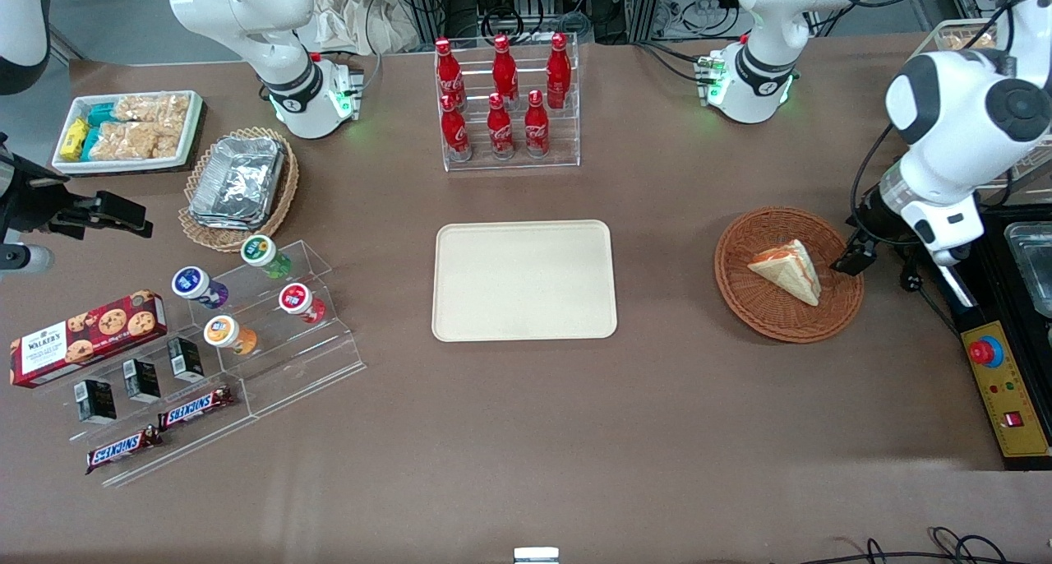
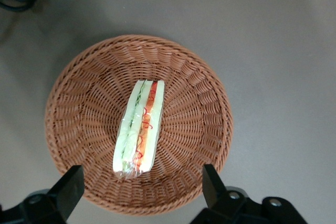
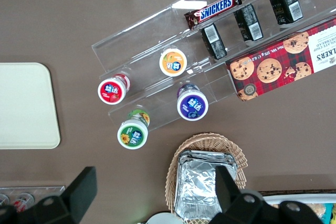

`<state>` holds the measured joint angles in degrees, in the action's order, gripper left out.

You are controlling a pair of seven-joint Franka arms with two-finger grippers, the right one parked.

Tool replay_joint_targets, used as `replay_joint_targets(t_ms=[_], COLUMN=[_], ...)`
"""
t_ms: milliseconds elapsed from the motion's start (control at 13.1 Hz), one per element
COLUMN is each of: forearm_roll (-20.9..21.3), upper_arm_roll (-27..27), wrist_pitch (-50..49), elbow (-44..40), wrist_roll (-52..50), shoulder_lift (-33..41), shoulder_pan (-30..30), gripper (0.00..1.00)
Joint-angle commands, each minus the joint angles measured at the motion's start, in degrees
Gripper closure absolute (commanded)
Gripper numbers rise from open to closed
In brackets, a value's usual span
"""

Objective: Place sandwich from basket to tray
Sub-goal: 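Lower the left gripper and close it on the wrapped sandwich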

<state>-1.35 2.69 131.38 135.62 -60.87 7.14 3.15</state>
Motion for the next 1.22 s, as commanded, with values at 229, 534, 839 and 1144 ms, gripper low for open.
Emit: replay_joint_targets(t_ms=[229, 534, 839, 1144], forearm_roll=[0.03, 0.03, 0.12, 0.21], upper_arm_roll=[2.49, 2.67, 2.67, 2.67], wrist_pitch=[10.37, 16.61, 23.11, 27.17], elbow=[5.61, 9.66, 11.68, 12.57], wrist_roll=[-1.36, -1.27, -1.19, -1.01], shoulder_lift=[-3.7, -5.55, -8.88, -11.01], shoulder_pan=[-0.42, -0.42, -0.42, -0.42], gripper=[0.0, 0.0, 0.0, 0.48])
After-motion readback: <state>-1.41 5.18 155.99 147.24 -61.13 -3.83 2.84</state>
